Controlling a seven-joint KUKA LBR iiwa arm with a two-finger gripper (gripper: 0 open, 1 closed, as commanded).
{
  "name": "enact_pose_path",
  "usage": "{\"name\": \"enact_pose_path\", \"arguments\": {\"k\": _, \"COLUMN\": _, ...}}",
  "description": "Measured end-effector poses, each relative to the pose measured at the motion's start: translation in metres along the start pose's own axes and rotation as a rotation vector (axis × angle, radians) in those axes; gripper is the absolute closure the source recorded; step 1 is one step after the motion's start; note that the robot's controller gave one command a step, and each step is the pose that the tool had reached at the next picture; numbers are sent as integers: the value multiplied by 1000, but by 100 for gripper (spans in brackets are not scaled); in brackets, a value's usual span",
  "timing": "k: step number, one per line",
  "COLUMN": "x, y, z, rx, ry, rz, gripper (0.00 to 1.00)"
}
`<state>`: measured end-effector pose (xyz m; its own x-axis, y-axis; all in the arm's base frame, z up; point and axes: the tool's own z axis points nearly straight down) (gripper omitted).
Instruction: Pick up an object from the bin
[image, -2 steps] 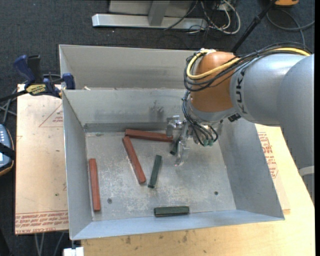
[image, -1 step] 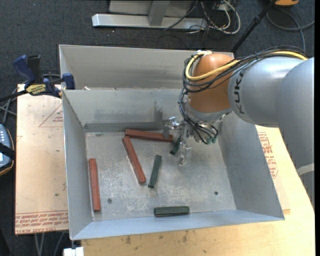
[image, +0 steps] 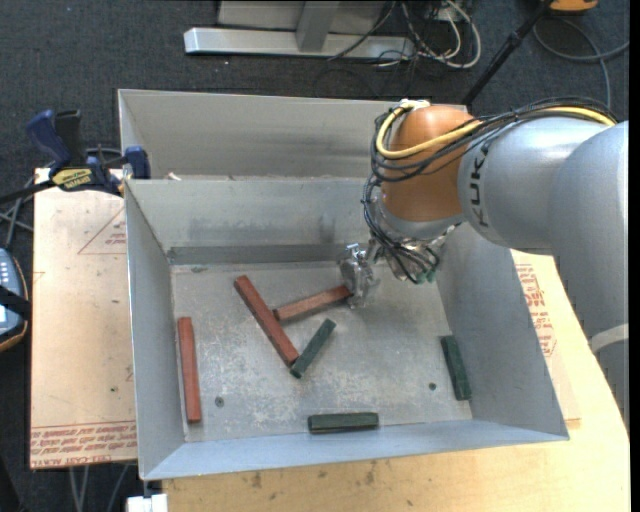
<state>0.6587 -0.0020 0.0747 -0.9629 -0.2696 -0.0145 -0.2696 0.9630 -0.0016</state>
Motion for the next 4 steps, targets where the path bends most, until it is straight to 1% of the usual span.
{"name": "enact_pose_path", "arguments": {"k": 1, "x": 3, "y": 0, "z": 3, "rx": -1, "ry": 8, "rz": 0, "gripper": 0}}
{"name": "enact_pose_path", "arguments": {"k": 2, "x": 3, "y": 0, "z": 3, "rx": -2, "ry": 8, "rz": 0, "gripper": 0}}
{"name": "enact_pose_path", "arguments": {"k": 3, "x": -4, "y": 25, "z": 3, "rx": 2, "ry": 9, "rz": -82, "gripper": 0}}
{"name": "enact_pose_path", "arguments": {"k": 4, "x": -21, "y": 85, "z": 3, "rx": -2, "ry": 7, "rz": -164, "gripper": 0}}
